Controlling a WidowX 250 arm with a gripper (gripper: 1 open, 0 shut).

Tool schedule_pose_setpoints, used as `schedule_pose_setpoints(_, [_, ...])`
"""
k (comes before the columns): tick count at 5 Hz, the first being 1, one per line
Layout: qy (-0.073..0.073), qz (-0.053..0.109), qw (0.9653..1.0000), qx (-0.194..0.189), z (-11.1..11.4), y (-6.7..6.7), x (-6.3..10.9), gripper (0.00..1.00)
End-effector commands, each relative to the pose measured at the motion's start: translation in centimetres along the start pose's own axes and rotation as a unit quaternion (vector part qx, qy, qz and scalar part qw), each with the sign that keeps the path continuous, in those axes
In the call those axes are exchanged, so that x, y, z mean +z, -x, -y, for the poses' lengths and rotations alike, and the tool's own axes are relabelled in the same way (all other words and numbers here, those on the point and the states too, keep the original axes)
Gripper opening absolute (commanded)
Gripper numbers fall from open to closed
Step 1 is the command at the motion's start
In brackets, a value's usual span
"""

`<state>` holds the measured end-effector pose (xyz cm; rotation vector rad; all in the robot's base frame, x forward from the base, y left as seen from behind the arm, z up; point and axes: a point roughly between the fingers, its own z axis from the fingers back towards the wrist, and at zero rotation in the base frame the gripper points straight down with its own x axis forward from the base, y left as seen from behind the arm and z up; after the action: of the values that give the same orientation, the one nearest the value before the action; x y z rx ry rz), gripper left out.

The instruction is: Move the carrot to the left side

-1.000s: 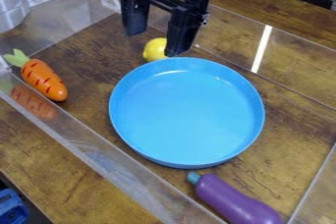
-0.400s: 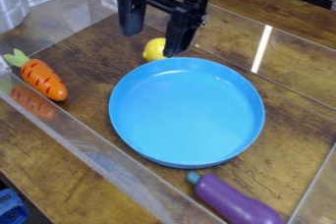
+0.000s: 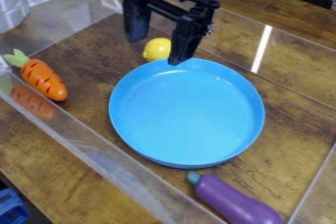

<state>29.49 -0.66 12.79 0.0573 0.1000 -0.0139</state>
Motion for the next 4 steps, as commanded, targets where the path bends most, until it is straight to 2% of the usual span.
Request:
schedule_pose_setpoints(1, [-0.001,0.018,0.9998,-0.002,-0.1,-0.1,1.2,1.00])
schedule_pose_setpoints(4, [-0.008,0.012,0.9999,0.000,-0.8,0.6,2.3,1.00])
